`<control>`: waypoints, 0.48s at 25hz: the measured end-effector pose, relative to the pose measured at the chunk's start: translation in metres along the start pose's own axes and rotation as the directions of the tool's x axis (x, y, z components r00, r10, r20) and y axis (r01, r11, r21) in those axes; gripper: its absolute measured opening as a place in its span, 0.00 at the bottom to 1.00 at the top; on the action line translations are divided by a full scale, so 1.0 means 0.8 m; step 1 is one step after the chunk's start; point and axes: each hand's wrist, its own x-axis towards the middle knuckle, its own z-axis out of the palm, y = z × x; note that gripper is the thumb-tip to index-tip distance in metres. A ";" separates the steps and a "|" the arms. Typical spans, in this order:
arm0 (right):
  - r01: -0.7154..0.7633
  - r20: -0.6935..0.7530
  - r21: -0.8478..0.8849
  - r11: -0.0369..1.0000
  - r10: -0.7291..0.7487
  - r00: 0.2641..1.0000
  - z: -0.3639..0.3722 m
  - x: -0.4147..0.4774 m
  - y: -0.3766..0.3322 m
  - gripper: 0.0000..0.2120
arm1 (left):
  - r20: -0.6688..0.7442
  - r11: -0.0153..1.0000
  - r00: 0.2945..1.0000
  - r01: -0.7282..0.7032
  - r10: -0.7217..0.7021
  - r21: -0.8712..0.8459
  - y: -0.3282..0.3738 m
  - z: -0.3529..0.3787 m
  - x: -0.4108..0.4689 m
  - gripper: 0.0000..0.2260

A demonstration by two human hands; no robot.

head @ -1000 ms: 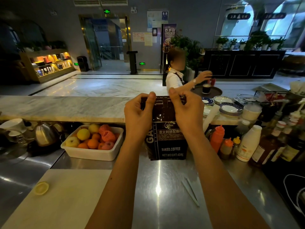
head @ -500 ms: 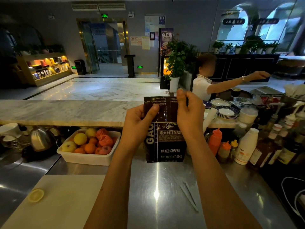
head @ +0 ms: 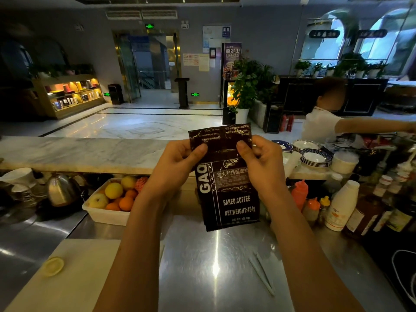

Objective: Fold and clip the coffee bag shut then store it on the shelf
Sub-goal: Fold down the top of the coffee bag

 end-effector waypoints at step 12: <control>-0.154 0.170 0.255 0.955 0.113 0.979 -0.008 -0.007 -0.002 0.08 | -0.129 0.998 0.989 -0.063 0.066 0.032 -0.013 -0.015 -0.001 0.06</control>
